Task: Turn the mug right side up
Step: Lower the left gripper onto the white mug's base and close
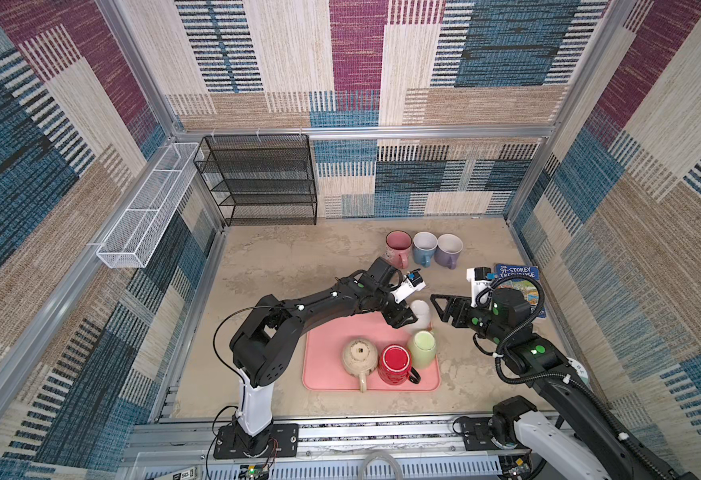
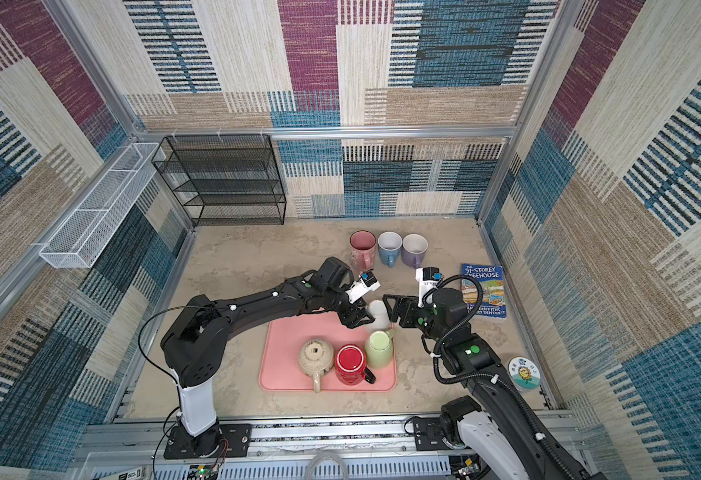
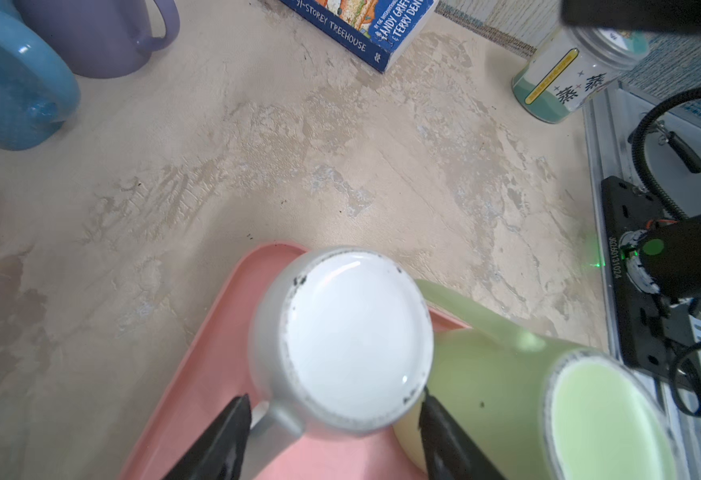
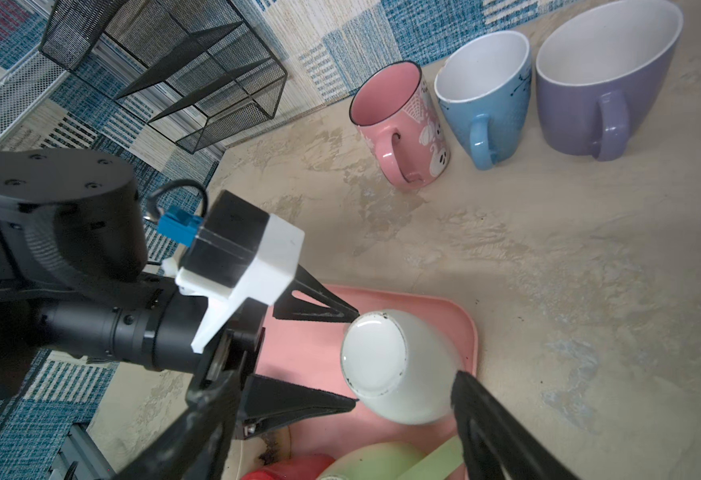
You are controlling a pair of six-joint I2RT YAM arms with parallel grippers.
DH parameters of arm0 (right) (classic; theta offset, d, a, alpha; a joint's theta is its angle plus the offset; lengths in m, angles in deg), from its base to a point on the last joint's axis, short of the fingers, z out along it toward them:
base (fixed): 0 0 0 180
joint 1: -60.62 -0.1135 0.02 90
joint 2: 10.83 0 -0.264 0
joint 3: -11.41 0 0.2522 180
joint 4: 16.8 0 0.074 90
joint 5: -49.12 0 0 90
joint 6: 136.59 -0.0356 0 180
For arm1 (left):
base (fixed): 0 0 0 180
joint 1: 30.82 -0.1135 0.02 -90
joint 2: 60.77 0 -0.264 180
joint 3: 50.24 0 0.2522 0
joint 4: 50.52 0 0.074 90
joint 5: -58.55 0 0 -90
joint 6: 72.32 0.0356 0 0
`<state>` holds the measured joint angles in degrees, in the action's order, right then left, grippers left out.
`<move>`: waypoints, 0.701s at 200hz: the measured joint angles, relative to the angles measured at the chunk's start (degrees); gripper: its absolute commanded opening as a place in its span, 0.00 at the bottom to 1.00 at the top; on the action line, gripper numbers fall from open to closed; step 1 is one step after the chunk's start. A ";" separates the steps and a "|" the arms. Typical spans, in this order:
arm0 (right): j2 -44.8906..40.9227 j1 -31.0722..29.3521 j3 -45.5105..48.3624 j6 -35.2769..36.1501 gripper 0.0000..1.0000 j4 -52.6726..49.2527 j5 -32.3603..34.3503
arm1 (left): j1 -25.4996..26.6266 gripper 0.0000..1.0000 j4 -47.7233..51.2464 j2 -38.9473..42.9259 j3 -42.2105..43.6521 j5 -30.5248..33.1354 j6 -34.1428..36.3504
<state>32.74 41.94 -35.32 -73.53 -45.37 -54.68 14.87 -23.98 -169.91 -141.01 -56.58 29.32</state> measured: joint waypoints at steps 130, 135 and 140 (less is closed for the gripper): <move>3.58 0.00 -0.87 0.07 0.83 1.64 -0.85 | 0.07 0.40 -2.78 4.57 6.69 1.05 -1.57; 3.72 0.00 -0.94 0.07 0.83 1.64 -0.98 | 0.07 0.44 -2.75 4.74 6.73 1.09 -1.55; 3.82 0.00 -1.05 0.07 0.83 1.64 -1.14 | 0.04 0.49 -2.78 4.87 6.73 1.27 -1.51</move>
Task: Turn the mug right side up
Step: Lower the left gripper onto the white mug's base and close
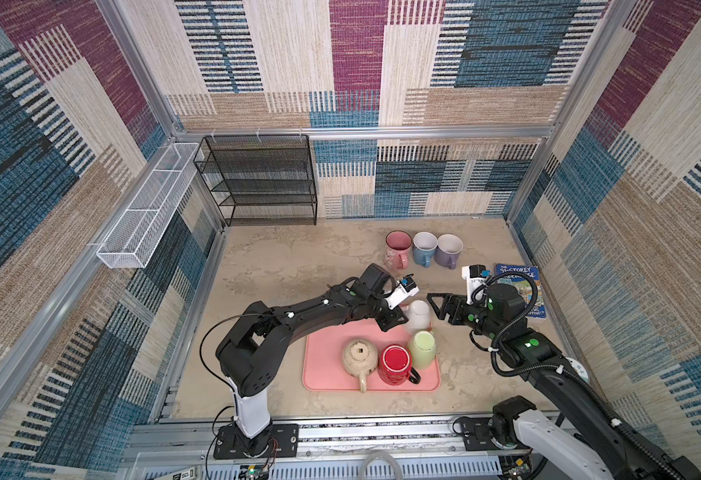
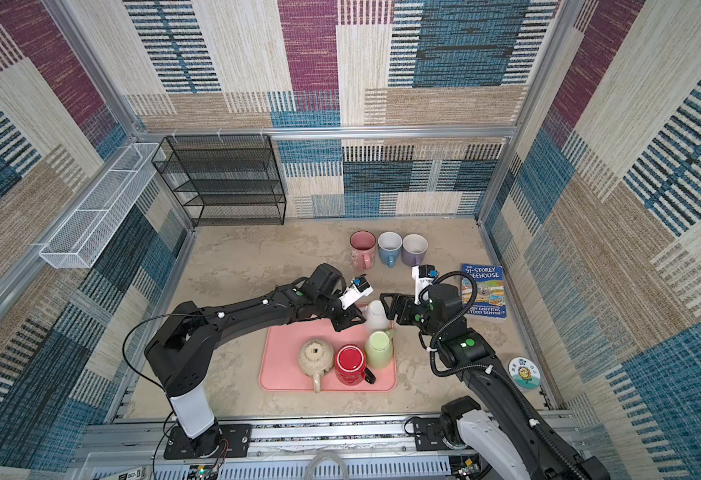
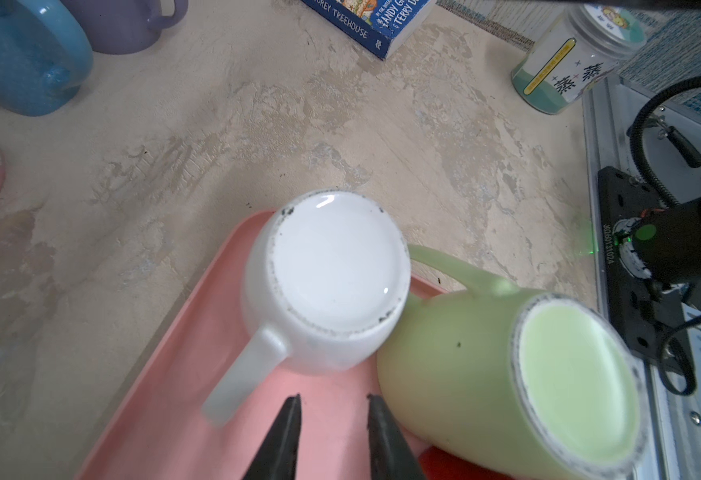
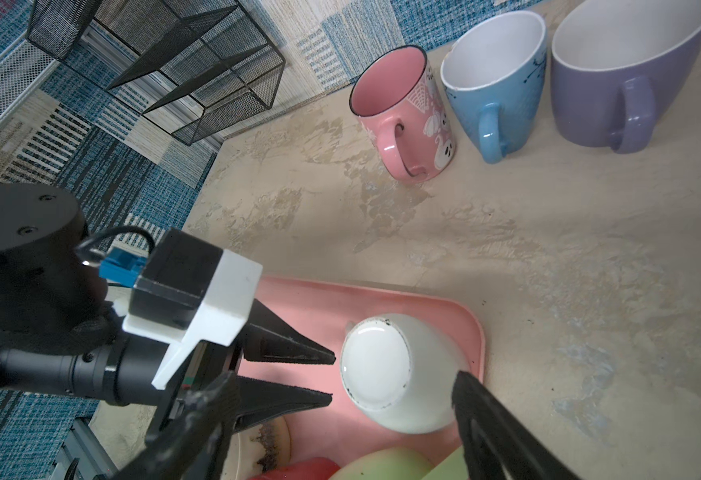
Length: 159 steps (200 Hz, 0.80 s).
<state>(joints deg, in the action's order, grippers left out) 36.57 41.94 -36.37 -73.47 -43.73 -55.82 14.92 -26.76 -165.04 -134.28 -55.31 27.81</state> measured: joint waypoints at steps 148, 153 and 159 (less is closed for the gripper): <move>-1.27 0.00 0.11 0.83 0.83 0.00 -0.07 | -1.31 0.52 3.50 -8.28 -7.43 0.02 3.26; -1.27 0.02 0.17 0.83 0.83 0.02 -0.07 | -1.33 0.50 3.48 -8.11 -6.99 -0.13 3.26; -1.25 0.02 0.28 0.83 0.83 0.00 -0.07 | -1.31 0.47 3.48 -7.72 -6.32 -0.15 3.19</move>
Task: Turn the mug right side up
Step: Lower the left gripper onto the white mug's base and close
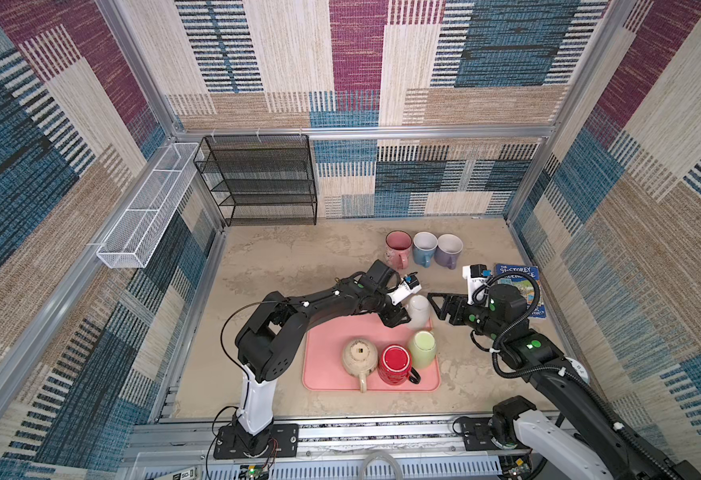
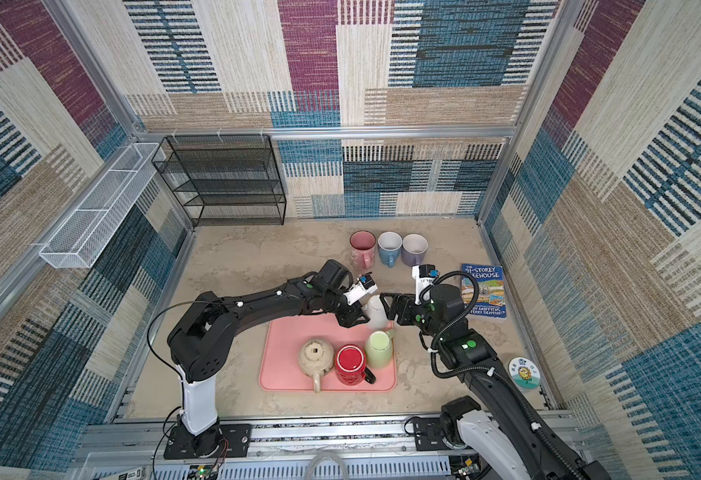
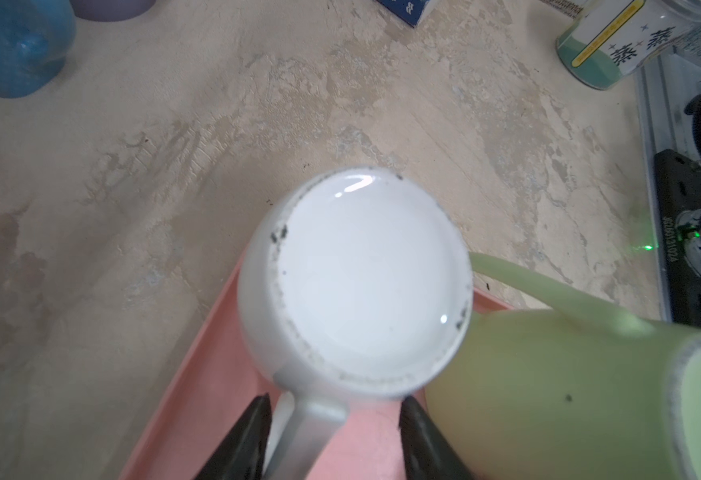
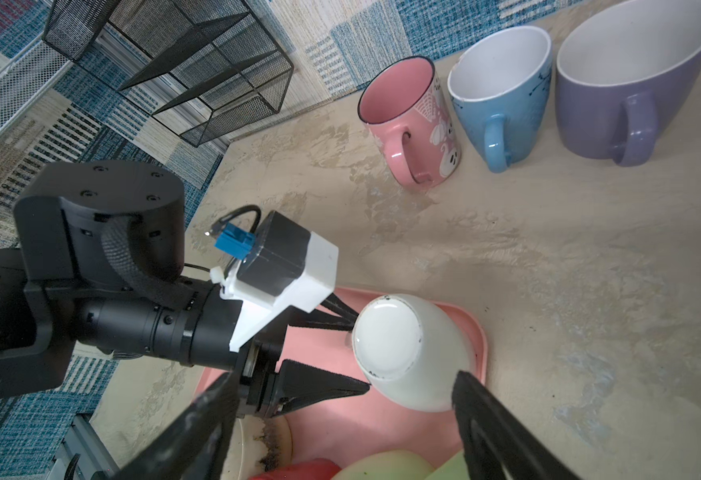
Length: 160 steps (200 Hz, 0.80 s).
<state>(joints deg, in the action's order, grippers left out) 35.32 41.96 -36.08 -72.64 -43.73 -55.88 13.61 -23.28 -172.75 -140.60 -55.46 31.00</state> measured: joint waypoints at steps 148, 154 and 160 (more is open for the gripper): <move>-0.15 -0.02 0.63 0.00 0.84 0.39 -0.44 | 1.77 0.44 3.08 2.82 -0.33 10.19 -2.34; -0.22 -0.02 0.63 0.00 0.84 0.37 -0.44 | 1.88 0.44 3.41 2.64 -0.61 10.97 -2.16; -0.28 0.00 0.63 0.00 0.84 0.37 -0.44 | 2.08 0.44 3.85 2.49 -0.92 11.56 -2.14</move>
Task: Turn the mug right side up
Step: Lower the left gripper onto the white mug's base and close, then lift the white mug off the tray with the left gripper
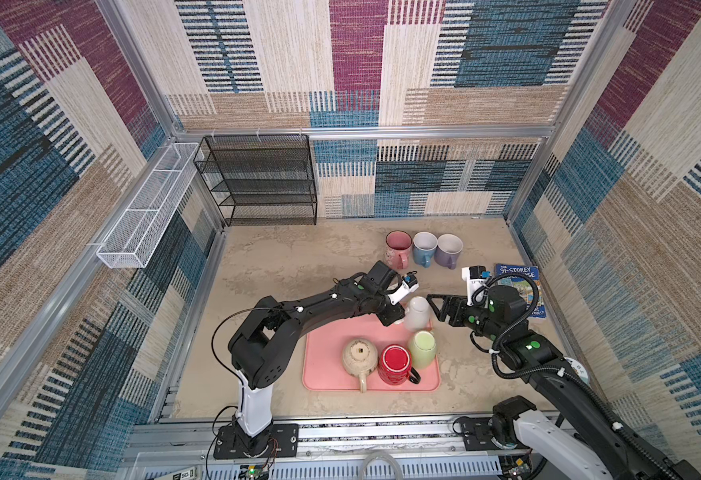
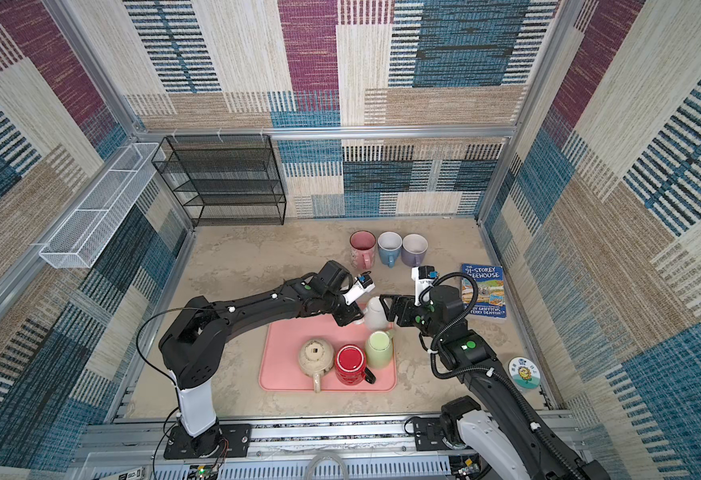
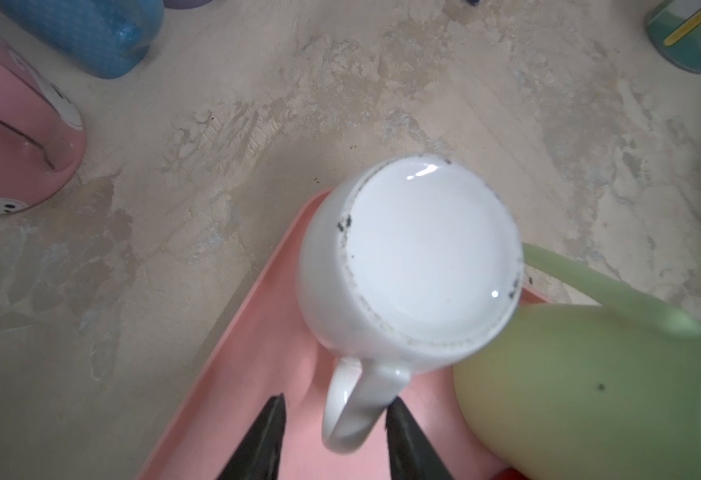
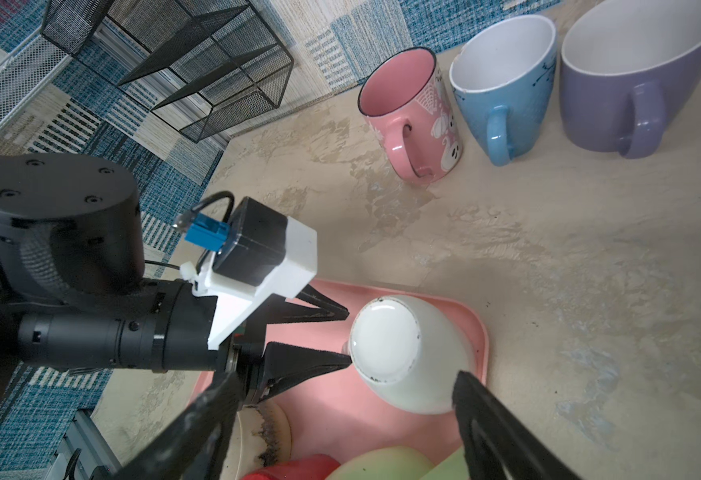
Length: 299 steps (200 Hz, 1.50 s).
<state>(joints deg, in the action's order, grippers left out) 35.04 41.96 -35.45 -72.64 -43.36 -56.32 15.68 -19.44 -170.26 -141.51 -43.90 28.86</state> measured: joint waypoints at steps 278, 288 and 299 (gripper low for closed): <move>-0.13 -0.02 -0.24 0.63 0.84 -0.02 0.02 | 1.95 0.02 7.48 -6.56 -8.22 3.63 3.78; -0.20 -0.02 -0.24 0.63 0.84 0.00 0.02 | 1.86 0.00 7.23 -6.47 -8.22 4.22 4.00; -0.39 -0.02 -0.15 0.63 0.84 0.00 0.02 | 1.81 0.00 7.17 -6.38 -8.22 4.33 3.93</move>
<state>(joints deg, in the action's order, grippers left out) 34.64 41.94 -35.60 -72.00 -43.36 -56.30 17.50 -12.27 -176.64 -149.73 -39.57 32.80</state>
